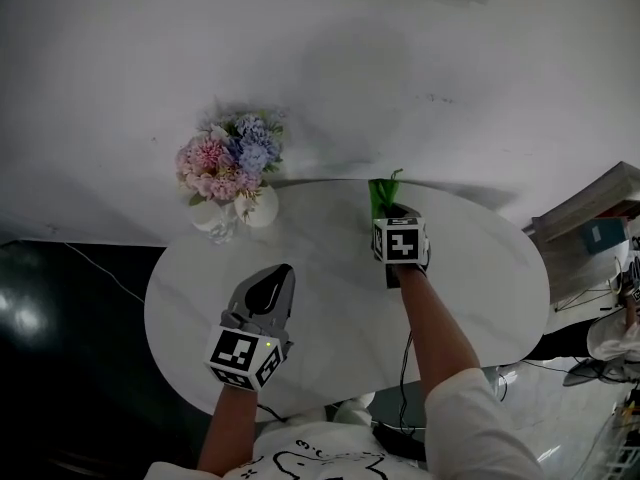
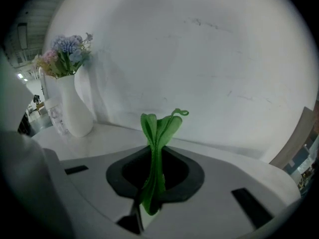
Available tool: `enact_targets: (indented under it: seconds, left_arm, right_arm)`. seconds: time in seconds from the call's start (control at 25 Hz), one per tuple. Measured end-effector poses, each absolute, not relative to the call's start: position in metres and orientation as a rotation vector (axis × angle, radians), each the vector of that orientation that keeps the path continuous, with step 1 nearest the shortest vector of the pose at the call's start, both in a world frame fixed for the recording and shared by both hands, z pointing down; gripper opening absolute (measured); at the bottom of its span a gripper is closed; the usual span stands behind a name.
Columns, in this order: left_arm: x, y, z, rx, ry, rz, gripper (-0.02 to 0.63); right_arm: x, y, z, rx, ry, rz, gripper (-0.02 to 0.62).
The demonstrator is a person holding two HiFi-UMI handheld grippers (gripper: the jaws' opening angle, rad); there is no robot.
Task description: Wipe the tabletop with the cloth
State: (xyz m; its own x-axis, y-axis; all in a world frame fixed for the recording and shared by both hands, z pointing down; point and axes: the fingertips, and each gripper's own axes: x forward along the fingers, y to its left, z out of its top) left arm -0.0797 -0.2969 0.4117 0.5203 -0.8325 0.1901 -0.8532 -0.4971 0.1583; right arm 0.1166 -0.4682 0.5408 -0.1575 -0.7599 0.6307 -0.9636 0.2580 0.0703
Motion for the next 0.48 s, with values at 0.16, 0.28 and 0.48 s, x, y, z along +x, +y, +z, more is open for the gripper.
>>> enact_targets:
  seconds: [0.16,0.28,0.48]
  left_arm:
    - [-0.082,-0.298,0.419,2.528,-1.422,0.146,0.020]
    - [-0.083,-0.299,0.424,2.524,-1.419,0.161,0.020]
    - [-0.083,-0.301,0.433,2.508,-1.420,0.187,0.020]
  right_arm:
    - [0.091,-0.483,0.564,1.468,-1.976,0.489,0.041]
    - [0.078,-0.490,0.577,1.425,-1.993,0.543,0.041]
    - [0.083,-0.497,0.594,1.433,-1.954,0.613,0.041]
